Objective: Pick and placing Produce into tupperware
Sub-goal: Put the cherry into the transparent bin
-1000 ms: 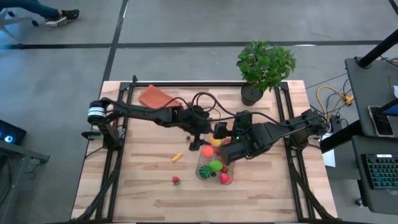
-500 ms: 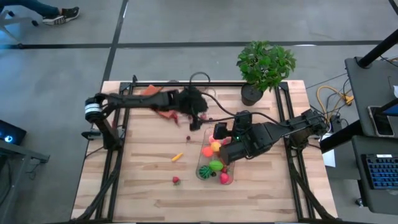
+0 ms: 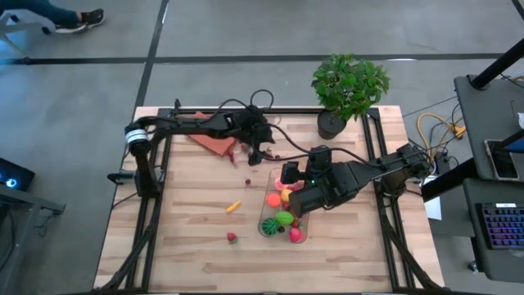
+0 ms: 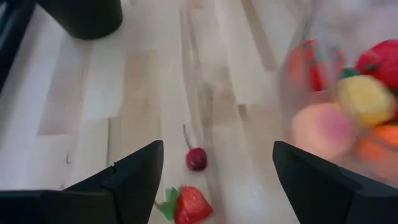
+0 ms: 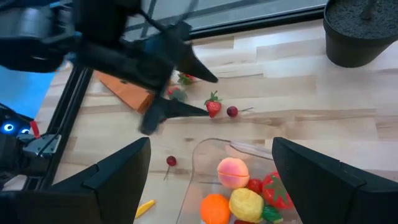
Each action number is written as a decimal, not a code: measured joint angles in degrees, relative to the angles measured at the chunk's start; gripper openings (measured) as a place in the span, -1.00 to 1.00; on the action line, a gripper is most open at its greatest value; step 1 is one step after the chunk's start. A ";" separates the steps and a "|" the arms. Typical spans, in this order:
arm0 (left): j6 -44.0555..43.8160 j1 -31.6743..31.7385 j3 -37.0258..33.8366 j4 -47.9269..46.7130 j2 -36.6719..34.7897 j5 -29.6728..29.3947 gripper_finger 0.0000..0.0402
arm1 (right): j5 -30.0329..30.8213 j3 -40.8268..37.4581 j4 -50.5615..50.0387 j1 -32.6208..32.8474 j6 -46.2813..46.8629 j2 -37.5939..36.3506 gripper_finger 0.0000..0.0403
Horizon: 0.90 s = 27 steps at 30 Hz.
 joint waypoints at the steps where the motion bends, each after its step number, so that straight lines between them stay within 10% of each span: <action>1: 0.00 -0.06 0.40 0.67 1.20 -0.16 0.42 | -0.03 0.00 0.00 -0.01 -0.02 0.00 0.63; 16: 0.04 -1.43 1.43 2.17 7.89 -2.06 0.42 | -2.90 0.02 0.00 -0.01 -0.20 0.00 0.63; 27: -7.61 -2.53 -3.24 -10.58 -13.39 -4.80 0.42 | -15.46 -3.12 3.55 -5.23 -1.41 0.09 0.63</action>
